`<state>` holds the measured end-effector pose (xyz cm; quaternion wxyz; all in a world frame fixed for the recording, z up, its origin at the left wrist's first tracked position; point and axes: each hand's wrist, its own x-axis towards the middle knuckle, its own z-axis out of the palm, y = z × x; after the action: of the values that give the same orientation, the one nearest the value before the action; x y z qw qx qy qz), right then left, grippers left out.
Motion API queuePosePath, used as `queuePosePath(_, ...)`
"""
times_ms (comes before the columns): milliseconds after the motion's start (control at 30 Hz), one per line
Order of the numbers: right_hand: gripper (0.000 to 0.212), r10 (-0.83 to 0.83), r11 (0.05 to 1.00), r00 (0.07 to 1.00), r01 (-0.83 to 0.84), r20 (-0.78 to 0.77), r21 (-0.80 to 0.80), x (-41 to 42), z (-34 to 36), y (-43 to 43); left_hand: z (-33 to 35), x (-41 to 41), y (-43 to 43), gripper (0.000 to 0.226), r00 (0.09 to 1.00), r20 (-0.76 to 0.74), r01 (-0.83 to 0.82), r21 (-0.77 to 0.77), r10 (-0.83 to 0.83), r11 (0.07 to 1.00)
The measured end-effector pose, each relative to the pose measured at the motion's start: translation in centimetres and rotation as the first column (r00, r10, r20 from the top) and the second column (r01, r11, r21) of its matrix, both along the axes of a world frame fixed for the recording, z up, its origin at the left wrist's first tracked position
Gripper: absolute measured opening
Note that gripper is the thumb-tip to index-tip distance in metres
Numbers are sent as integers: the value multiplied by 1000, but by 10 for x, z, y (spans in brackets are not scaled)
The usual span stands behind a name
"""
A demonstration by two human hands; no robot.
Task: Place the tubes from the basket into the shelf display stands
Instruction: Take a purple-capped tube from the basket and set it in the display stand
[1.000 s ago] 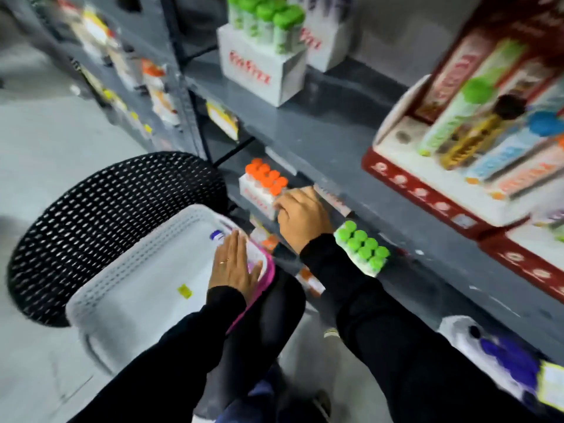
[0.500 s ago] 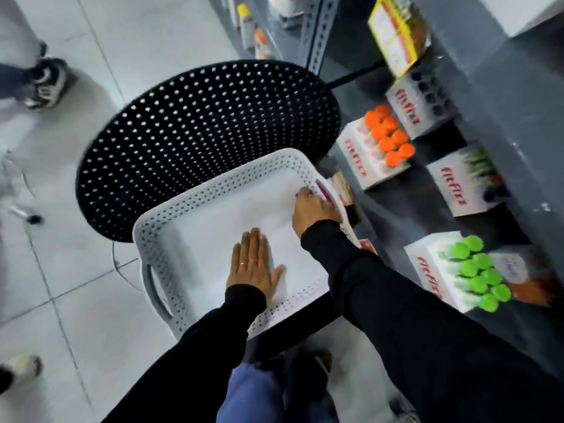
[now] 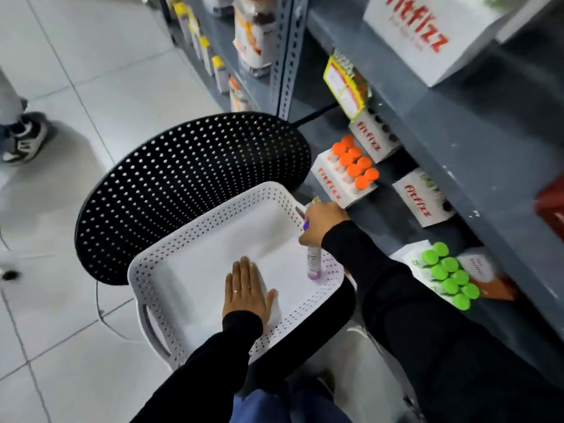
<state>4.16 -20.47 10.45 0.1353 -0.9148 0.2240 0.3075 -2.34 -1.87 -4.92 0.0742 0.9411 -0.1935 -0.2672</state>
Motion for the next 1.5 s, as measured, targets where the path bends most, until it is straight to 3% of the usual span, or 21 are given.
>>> queuePosePath(167,21,-51,998,996,49,73,26,-27,68,-34,35,9,-33,98,997,83,16,-114,-6,993)
queuePosePath(233,29,-84,996,986,82,140,26,-45,98,-49,53,18,-58,93,979,198,75,-144,-45,987)
queuePosePath(333,28,-120,993,960,118,255,20,-71,144,-69,91,34,-101,83,960,252,170,-183,-121,968)
queuePosePath(633,28,-229,922,823,355,520,-156,-159,244,-134,201,21,-242,63,761,533,550,-230,-370,803)
queuePosePath(800,28,-268,856,717,484,643,-183,-195,274,-158,223,-15,-285,71,663,528,694,-167,-531,700)
queuePosePath(867,29,-271,826,672,530,689,-193,-206,282,-169,216,-21,-295,69,656,515,698,-134,-552,704)
queuePosePath(967,33,-296,778,599,603,744,-176,-215,292,-182,212,-23,-296,84,667,509,686,-135,-544,715)
queuePosePath(1233,36,-324,701,416,708,850,-79,-206,289,-204,219,-24,-294,60,658,487,686,-74,-574,724)
queuePosePath(1500,44,-261,658,521,712,813,-245,-198,264,-203,221,-22,-294,60,659,457,692,-57,-597,720)
